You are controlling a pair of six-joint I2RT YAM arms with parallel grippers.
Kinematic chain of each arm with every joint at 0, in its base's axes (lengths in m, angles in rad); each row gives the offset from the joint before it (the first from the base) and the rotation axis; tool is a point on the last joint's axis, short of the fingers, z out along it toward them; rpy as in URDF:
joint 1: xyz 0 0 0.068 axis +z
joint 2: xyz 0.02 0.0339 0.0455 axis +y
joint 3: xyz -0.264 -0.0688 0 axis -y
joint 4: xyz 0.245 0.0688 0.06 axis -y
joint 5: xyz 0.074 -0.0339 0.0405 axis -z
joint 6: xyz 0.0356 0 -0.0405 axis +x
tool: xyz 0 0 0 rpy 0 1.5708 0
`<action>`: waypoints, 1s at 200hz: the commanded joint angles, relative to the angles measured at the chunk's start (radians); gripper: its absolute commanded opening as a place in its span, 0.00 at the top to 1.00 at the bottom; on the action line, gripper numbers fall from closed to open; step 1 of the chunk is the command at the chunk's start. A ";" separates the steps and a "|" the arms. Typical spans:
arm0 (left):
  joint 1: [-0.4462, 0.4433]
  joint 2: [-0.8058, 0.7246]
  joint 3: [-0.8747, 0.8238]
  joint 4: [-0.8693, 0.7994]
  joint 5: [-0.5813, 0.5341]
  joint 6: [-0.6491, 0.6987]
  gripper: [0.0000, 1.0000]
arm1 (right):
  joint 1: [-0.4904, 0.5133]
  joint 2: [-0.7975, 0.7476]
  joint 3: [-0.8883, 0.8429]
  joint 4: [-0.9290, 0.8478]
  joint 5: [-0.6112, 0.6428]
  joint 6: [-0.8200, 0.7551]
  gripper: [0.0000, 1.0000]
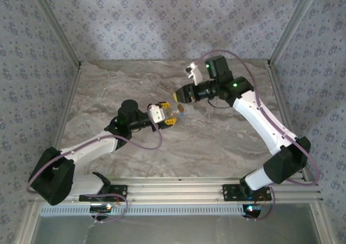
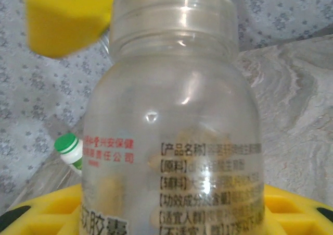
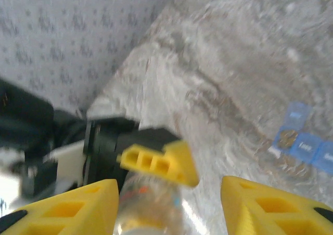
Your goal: Sort the pills into containers
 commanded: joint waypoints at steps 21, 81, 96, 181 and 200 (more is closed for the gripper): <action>-0.001 -0.018 0.011 -0.005 0.051 0.031 1.00 | -0.067 -0.080 0.055 -0.056 -0.130 -0.472 0.45; 0.000 -0.018 0.012 -0.023 0.089 0.031 1.00 | 0.032 -0.248 -0.157 -0.106 -0.076 -1.374 0.34; -0.001 -0.019 0.011 -0.028 0.093 0.032 1.00 | 0.060 -0.227 -0.138 -0.137 -0.056 -1.433 0.32; 0.000 -0.032 0.008 -0.040 0.119 0.029 1.00 | 0.098 -0.107 -0.084 -0.240 0.015 -1.543 0.37; 0.001 -0.032 0.011 -0.040 0.122 0.027 1.00 | 0.105 -0.096 -0.088 -0.234 0.015 -1.541 0.43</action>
